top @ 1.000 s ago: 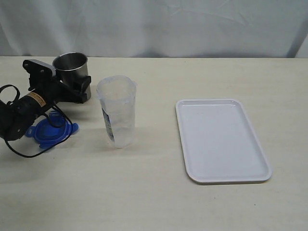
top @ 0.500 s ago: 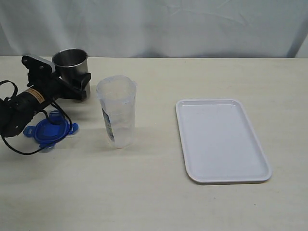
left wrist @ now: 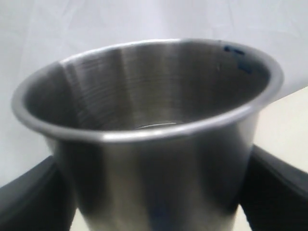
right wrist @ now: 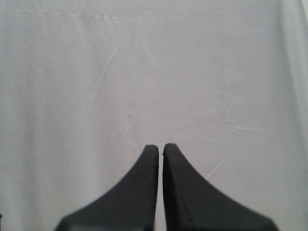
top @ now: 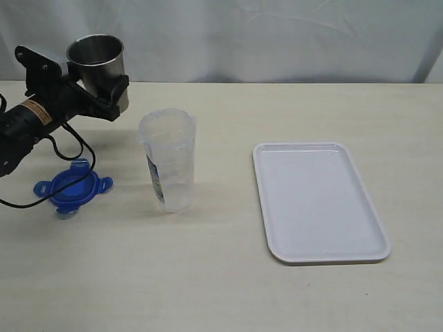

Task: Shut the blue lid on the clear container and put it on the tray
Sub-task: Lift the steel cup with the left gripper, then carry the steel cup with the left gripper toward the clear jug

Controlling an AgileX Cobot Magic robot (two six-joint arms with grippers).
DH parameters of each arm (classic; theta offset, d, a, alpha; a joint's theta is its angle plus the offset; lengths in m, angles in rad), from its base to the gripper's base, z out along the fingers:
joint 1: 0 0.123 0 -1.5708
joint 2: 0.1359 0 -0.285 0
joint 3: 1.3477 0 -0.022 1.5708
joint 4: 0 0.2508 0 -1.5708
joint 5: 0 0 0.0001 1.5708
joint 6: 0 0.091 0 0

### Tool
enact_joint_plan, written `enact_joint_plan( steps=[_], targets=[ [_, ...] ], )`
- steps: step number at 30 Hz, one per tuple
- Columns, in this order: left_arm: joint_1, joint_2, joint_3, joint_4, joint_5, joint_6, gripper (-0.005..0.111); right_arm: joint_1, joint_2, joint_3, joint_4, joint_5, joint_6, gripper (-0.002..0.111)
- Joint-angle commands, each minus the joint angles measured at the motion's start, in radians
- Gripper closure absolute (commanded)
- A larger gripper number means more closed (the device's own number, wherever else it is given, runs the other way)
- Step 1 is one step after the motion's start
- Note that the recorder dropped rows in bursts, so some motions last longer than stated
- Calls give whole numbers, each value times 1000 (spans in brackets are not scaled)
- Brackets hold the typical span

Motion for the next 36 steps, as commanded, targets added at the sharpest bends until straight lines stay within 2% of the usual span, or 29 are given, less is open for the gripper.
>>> enact_joint_plan(
  steps=[1, 8, 16, 18, 20, 25, 30, 36],
  targets=[
    [0, -86, 48, -5, -63, -7, 107, 0, 4, 2, -7, 10, 3, 104],
    [0, -229, 164, -5, -61, 23, 107, 0, 4, 2, -7, 17, 3, 104],
    [-5, -306, 245, -7, -64, 28, 107, 0, 4, 2, -7, 17, 3, 104],
    [-44, -315, 277, -24, -59, 85, 107, 0, 4, 2, -7, 27, 3, 104],
    [-72, -315, 285, -60, -44, 116, 107, 0, 4, 2, -7, 31, 3, 104],
    [-82, -315, 285, -108, 5, 188, 107, 0, 4, 2, -7, 31, 3, 104],
    [-94, -315, 285, -102, 44, 155, 107, 0, 4, 2, -7, 36, 3, 104],
    [-94, -315, 363, -110, -105, 122, 107, 0, 4, 2, -7, 36, 3, 104]
  ],
)
